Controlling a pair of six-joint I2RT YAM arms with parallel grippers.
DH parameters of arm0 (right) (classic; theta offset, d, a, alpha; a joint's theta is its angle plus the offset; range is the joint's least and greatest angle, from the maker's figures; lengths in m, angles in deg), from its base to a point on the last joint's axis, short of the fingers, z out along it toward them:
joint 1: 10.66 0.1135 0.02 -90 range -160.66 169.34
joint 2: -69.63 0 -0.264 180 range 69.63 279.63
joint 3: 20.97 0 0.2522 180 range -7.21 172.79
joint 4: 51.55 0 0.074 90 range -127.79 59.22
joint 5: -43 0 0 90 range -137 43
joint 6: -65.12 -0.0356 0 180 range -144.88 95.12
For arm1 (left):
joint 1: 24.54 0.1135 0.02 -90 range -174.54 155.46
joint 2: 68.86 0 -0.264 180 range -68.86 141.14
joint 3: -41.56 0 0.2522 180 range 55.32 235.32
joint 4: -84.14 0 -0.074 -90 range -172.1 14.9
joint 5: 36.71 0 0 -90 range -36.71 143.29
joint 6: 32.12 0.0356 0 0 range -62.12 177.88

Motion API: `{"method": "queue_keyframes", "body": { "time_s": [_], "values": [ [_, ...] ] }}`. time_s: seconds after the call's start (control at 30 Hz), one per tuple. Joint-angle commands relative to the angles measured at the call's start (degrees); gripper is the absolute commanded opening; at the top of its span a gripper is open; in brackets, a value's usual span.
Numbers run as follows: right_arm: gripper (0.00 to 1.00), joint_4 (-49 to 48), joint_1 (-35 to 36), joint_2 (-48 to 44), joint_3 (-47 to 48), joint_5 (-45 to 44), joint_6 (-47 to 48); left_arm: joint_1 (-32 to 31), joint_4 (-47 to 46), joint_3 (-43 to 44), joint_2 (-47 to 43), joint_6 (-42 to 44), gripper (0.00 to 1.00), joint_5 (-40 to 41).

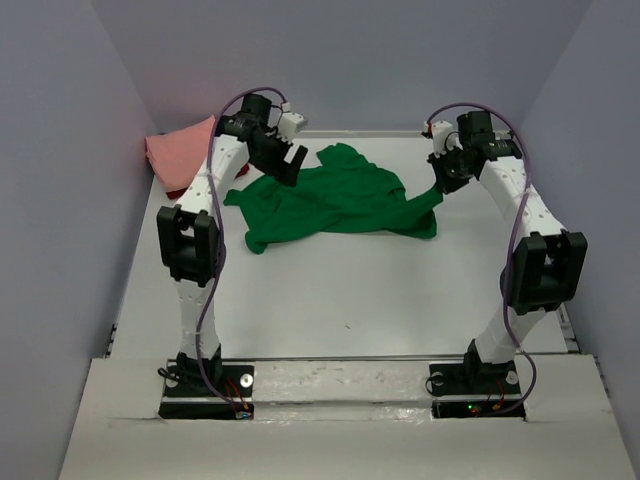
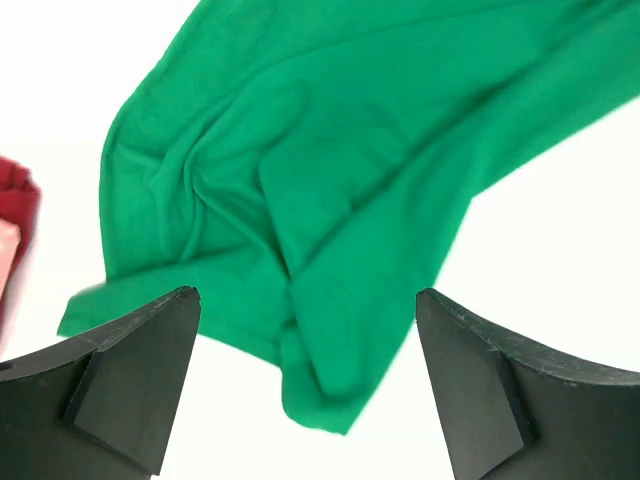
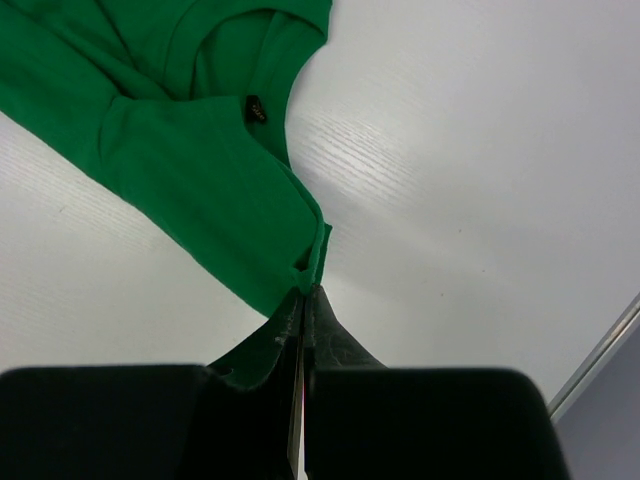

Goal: Fold and stack the t-shirts
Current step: Flatten out the tshirt

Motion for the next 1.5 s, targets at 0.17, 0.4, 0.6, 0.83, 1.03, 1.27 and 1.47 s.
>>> {"method": "queue_keyframes", "body": {
  "time_s": [0.17,0.4,0.6,0.83,1.03,1.27,1.47],
  "values": [
    [0.00,-3.33,0.54,-1.26,-1.84,0.95,-0.58,-0.38,-2.95,-19.44,-8.92,0.39,0.99,-0.20],
    [0.00,-3.33,0.54,-2.66,-3.33,-0.11,0.12,0.85,-7.17,-25.87,-7.34,0.30,0.99,-1.61],
    [0.00,-3.42,0.54,-2.84,-4.47,-0.46,0.21,1.82,-7.70,-26.31,-5.50,0.39,0.99,-1.52],
    [0.00,-3.60,0.54,-2.75,-5.35,-0.20,-0.05,2.87,-8.49,-27.19,-4.71,0.74,0.99,-1.52],
    [0.00,-3.60,0.54,-2.75,-5.53,-0.28,-0.05,4.37,-7.79,-26.67,-2.95,1.53,0.99,-2.66],
    [0.00,-3.60,0.54,-2.76,-5.35,-0.37,-0.14,5.25,-6.12,-26.75,-1.37,1.89,0.99,-6.53],
    [0.00,-3.60,0.54,-2.58,-5.18,0.16,-0.40,5.25,-6.38,-27.72,-2.33,1.97,0.37,-8.03]
  ]
}}
